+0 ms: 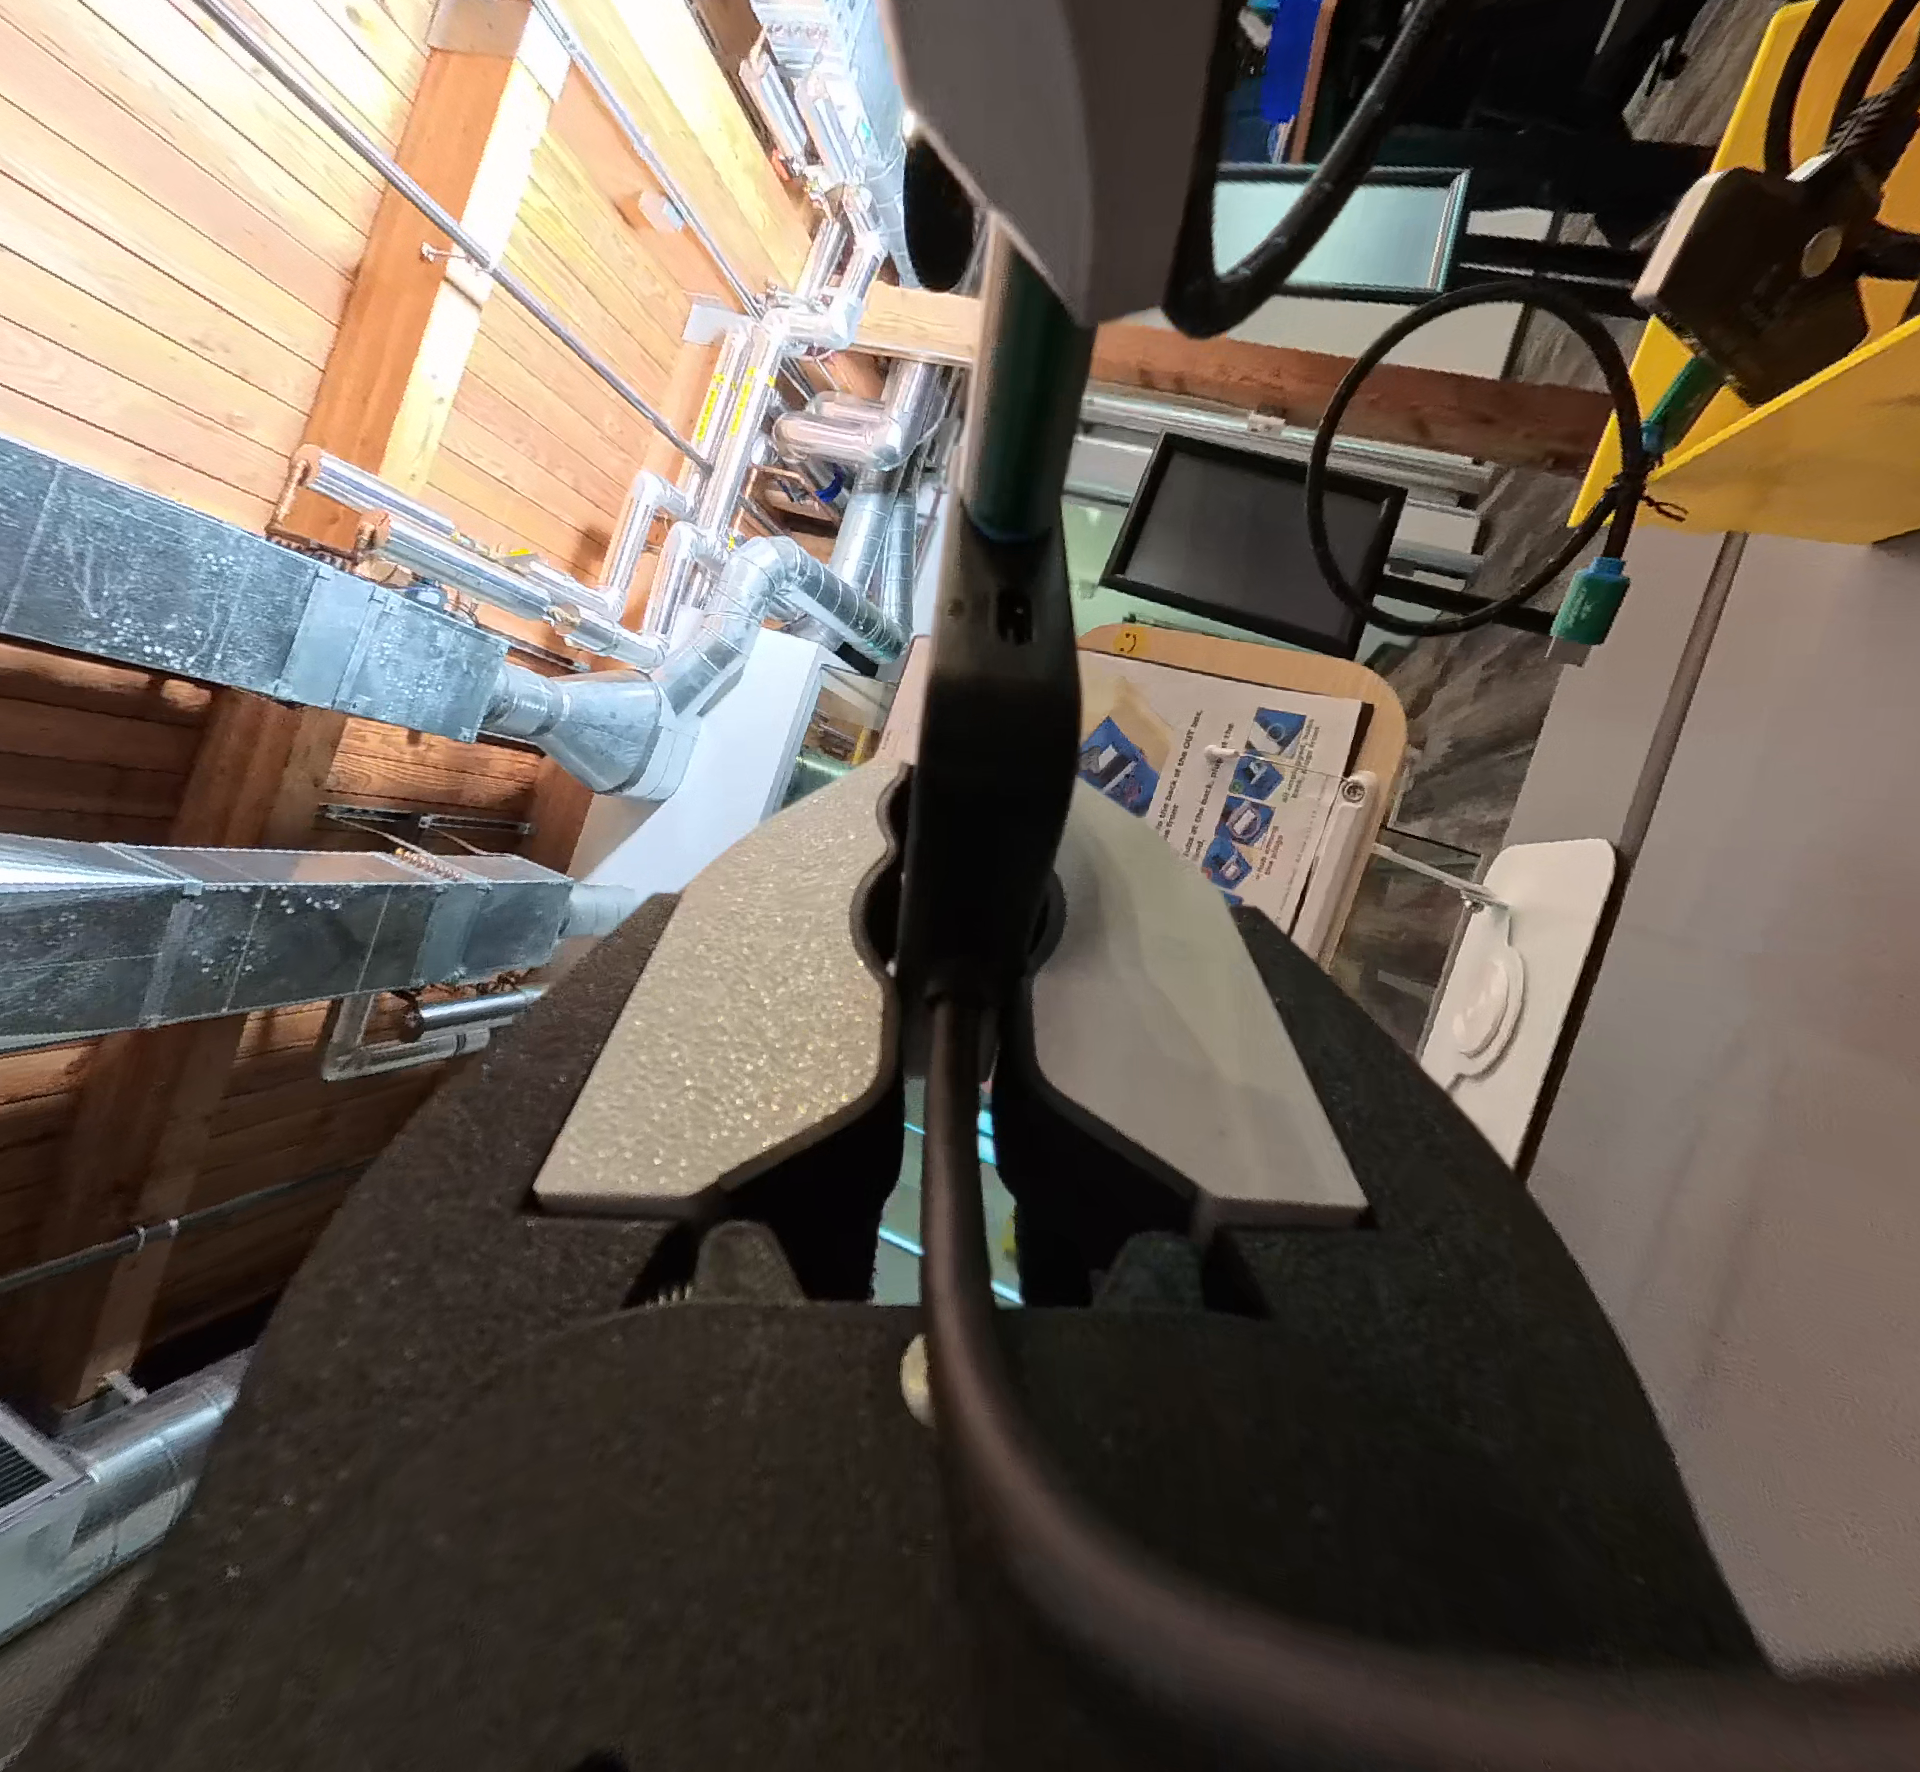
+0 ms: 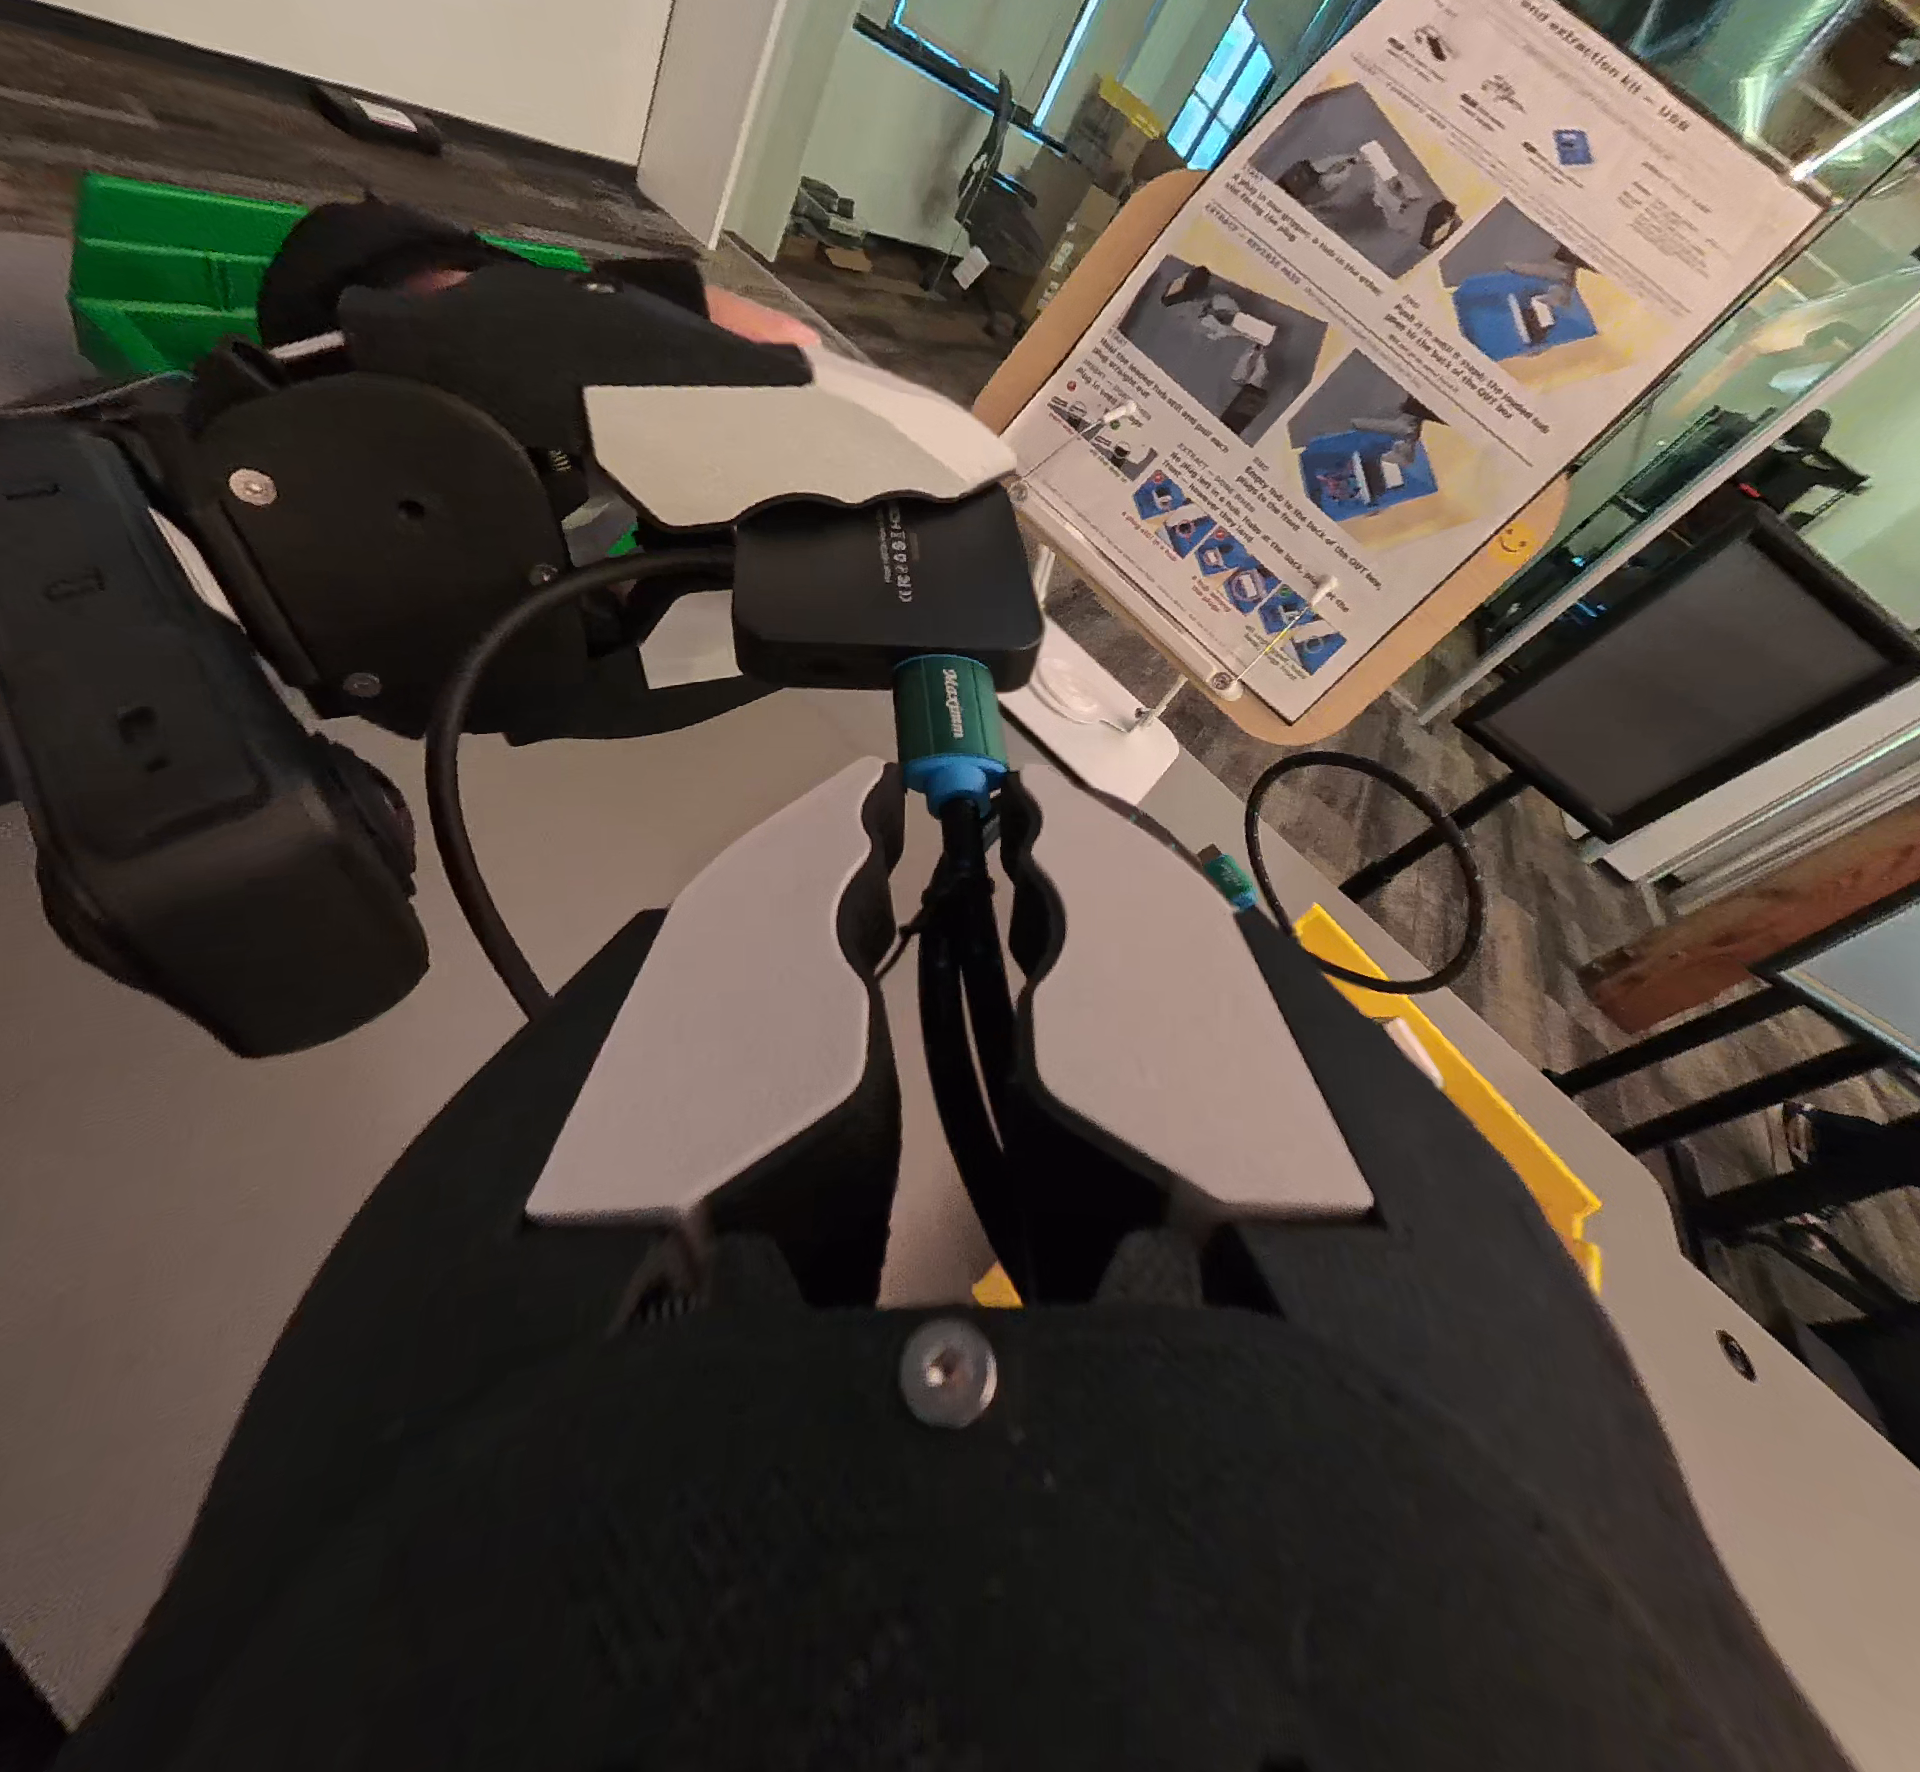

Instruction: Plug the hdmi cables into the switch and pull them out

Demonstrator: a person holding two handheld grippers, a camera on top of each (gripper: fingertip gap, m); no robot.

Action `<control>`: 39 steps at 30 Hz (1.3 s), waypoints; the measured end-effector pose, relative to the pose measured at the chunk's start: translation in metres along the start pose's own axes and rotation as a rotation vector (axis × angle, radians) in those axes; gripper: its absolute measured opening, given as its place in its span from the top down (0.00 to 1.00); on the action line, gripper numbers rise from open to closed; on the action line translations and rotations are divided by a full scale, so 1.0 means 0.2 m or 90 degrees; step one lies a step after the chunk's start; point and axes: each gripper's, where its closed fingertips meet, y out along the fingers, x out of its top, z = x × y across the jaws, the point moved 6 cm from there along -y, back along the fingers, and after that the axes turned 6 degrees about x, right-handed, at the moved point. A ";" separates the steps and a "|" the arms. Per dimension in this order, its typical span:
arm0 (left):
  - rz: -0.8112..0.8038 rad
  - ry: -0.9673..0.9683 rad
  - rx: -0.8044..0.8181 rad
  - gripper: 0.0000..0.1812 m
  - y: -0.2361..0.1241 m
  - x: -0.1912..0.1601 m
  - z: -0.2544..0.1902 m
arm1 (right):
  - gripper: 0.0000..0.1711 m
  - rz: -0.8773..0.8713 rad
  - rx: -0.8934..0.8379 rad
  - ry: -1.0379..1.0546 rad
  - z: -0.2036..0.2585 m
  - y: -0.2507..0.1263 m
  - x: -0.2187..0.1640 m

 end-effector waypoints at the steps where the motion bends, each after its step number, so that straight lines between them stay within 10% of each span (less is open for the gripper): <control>1: -0.002 0.002 0.000 0.93 0.00 0.00 0.00 | 0.90 0.004 0.003 0.011 0.00 0.00 0.00; 25: -0.003 -0.063 -0.032 0.89 0.03 -0.06 0.01 | 0.91 0.076 0.020 -0.100 -0.09 0.06 0.05; 30: 0.072 -0.105 -0.079 0.73 0.09 -0.18 0.03 | 0.91 0.164 -0.067 -0.156 -0.43 0.07 0.05; 39: 0.131 -0.054 -0.081 0.77 0.11 -0.29 0.06 | 0.90 0.327 -0.281 -0.170 -1.24 0.22 -0.47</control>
